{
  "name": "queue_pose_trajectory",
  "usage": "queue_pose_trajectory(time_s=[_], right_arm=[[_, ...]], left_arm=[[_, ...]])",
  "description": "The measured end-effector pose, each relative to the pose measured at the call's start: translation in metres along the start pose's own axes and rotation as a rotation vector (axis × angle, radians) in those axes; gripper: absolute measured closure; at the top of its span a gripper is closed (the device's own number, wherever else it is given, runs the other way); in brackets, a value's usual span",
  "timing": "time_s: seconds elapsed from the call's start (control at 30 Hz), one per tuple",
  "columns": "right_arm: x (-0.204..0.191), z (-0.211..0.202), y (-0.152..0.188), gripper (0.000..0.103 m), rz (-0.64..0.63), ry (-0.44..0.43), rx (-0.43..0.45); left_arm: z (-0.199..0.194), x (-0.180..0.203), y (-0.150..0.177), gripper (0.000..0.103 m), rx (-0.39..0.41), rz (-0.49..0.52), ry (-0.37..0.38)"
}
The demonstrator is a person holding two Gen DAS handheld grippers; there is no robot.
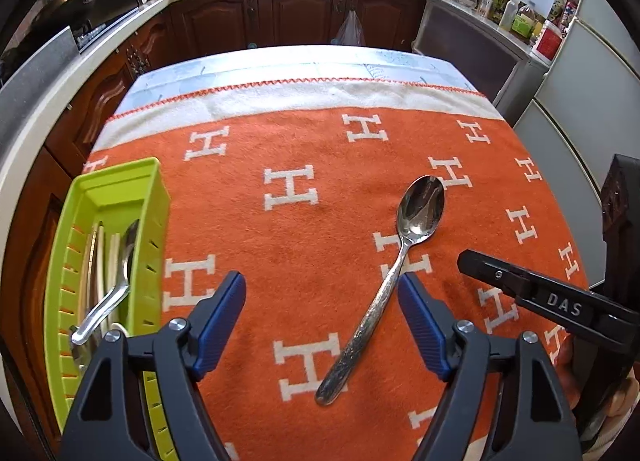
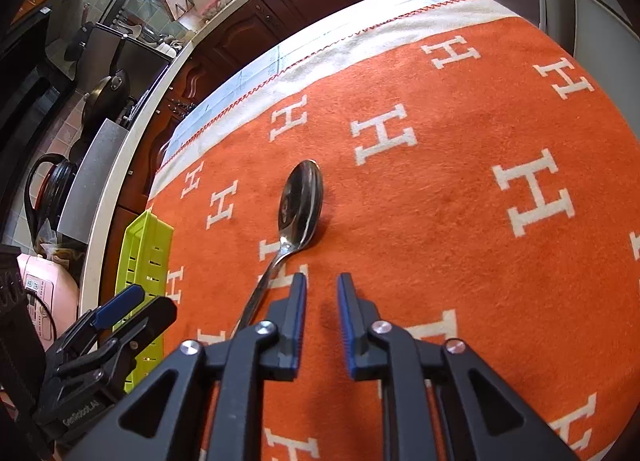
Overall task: Organize utensils
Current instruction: 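Reach the right tool to the last silver spoon and close on it, then carry the silver spoon into the tray and open the right tool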
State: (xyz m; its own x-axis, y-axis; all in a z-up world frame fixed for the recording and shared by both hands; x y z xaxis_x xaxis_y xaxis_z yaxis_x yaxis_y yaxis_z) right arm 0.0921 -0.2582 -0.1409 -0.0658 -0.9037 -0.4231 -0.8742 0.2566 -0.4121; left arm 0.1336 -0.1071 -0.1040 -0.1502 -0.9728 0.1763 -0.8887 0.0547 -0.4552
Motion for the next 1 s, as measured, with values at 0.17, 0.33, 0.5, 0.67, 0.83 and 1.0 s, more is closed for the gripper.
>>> queue_pose_trajectory(time_s=[0.17, 0.33, 0.5, 0.67, 0.83, 1.0], right_arm=[[0.0, 0.0, -0.01, 0.085, -0.058, 0.011, 0.038], [0.001, 0.014, -0.019, 0.085, -0.069, 0.006, 0.028], [-0.001, 0.028, -0.026, 0.085, -0.081, 0.006, 0.038], [-0.005, 0.035, -0.034, 0.085, -0.109, 0.005, 0.076], [-0.009, 0.041, -0.036, 0.097, -0.145, -0.004, 0.078], [-0.008, 0.04, -0.033, 0.101, -0.052, -0.135, 0.072]], left_arm=[[0.013, -0.001, -0.002, 0.025, -0.025, -0.025, -0.005], [0.023, -0.005, 0.0, 0.025, -0.056, -0.074, 0.026], [0.029, -0.007, 0.001, 0.025, -0.053, -0.07, 0.014], [0.033, -0.012, -0.003, 0.025, -0.054, -0.109, 0.035], [0.03, -0.02, -0.006, 0.025, -0.038, -0.136, 0.036], [0.012, -0.033, -0.008, 0.025, 0.005, -0.154, 0.027]])
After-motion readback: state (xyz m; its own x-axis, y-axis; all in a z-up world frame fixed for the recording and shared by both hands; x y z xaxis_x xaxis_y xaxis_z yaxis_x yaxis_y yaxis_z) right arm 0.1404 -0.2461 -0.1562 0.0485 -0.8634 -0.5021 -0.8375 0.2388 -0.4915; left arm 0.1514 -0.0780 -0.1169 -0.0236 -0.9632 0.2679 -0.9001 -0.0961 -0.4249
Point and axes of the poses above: each gripper's, at about its wrist camera, not at the fingertips, and z roughly the way its jaws point, x to its right, y to its underside, the point moved 6 cm from there along z, roughly the way its jaws point, and after that the axes turned 9 degrees about -z, right-handed, at the moved point
